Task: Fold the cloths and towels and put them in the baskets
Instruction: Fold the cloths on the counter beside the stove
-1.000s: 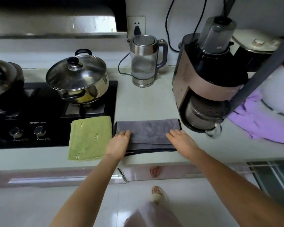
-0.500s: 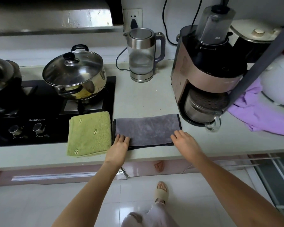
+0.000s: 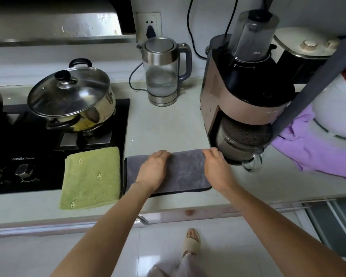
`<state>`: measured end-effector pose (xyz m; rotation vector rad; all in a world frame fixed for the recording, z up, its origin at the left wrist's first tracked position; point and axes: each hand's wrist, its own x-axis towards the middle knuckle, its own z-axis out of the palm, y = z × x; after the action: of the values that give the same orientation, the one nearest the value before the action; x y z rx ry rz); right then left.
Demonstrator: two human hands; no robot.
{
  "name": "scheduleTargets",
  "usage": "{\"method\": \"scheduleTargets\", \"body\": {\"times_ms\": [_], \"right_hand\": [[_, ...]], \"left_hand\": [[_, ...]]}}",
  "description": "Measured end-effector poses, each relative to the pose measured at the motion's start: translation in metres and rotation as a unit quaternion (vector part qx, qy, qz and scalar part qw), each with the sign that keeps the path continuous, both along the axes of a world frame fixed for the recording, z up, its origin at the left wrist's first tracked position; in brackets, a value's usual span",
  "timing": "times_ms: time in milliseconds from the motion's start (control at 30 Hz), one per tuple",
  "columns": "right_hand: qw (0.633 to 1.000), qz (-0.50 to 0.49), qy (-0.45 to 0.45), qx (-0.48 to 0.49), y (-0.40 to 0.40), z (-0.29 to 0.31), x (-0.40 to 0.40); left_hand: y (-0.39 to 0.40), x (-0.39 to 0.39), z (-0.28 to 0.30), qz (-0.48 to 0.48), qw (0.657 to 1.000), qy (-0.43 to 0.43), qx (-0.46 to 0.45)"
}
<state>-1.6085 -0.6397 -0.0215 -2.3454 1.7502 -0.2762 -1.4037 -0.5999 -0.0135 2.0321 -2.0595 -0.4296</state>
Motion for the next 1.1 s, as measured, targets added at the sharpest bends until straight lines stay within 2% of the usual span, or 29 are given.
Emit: {"method": "scheduleTargets", "body": {"times_ms": [67, 200, 300, 400, 567, 667, 700, 833, 900, 967, 1000, 1033, 1067, 1100], "right_hand": [[0.999, 0.032, 0.016, 0.010, -0.012, -0.009, 0.014], [0.992, 0.122, 0.039, 0.017, -0.019, -0.043, 0.047], [0.984, 0.155, 0.079, 0.034, -0.012, -0.069, 0.050], [0.990, 0.109, 0.084, 0.003, -0.018, -0.082, 0.041], [0.995, -0.006, 0.096, 0.020, -0.012, -0.074, 0.047], [0.996, -0.029, 0.082, 0.016, -0.009, -0.070, 0.049], [0.997, -0.008, 0.081, 0.005, -0.008, -0.068, 0.050], [0.980, 0.170, 0.102, 0.000, -0.004, -0.069, 0.042], [0.976, 0.184, 0.116, 0.014, -0.007, -0.071, 0.034], [0.975, 0.186, 0.118, 0.022, -0.010, -0.071, 0.031], [0.975, 0.187, 0.114, 0.026, -0.010, -0.069, 0.032], [0.976, 0.185, 0.107, 0.032, -0.009, -0.068, 0.034], [0.978, 0.182, 0.099, 0.036, -0.008, -0.066, 0.036], [0.979, 0.178, 0.091, 0.032, -0.005, -0.064, 0.038]], "left_hand": [[-0.012, -0.009, -0.018, -0.027, 0.999, 0.012, 0.020], [-0.012, -0.007, -0.054, -0.041, 0.995, -0.081, 0.032], [0.001, 0.006, -0.077, -0.005, 0.990, -0.140, 0.027], [0.004, 0.016, -0.081, 0.051, 0.987, -0.142, 0.051], [-0.002, 0.016, -0.071, 0.118, 0.977, -0.146, 0.097], [-0.008, 0.037, -0.050, 0.129, 0.983, -0.119, 0.058], [-0.010, 0.047, -0.046, 0.115, 0.984, -0.124, 0.048], [-0.024, 0.068, -0.031, 0.065, 0.973, -0.196, 0.105], [-0.029, 0.071, -0.022, 0.065, 0.968, -0.216, 0.111], [-0.028, 0.075, -0.017, 0.092, 0.976, -0.166, 0.110], [-0.026, 0.076, -0.014, 0.120, 0.982, -0.100, 0.108], [-0.023, 0.079, -0.013, 0.156, 0.982, -0.005, 0.107], [-0.019, 0.080, -0.011, 0.199, 0.968, 0.107, 0.108], [-0.014, 0.081, -0.012, 0.245, 0.939, 0.214, 0.109]]}}
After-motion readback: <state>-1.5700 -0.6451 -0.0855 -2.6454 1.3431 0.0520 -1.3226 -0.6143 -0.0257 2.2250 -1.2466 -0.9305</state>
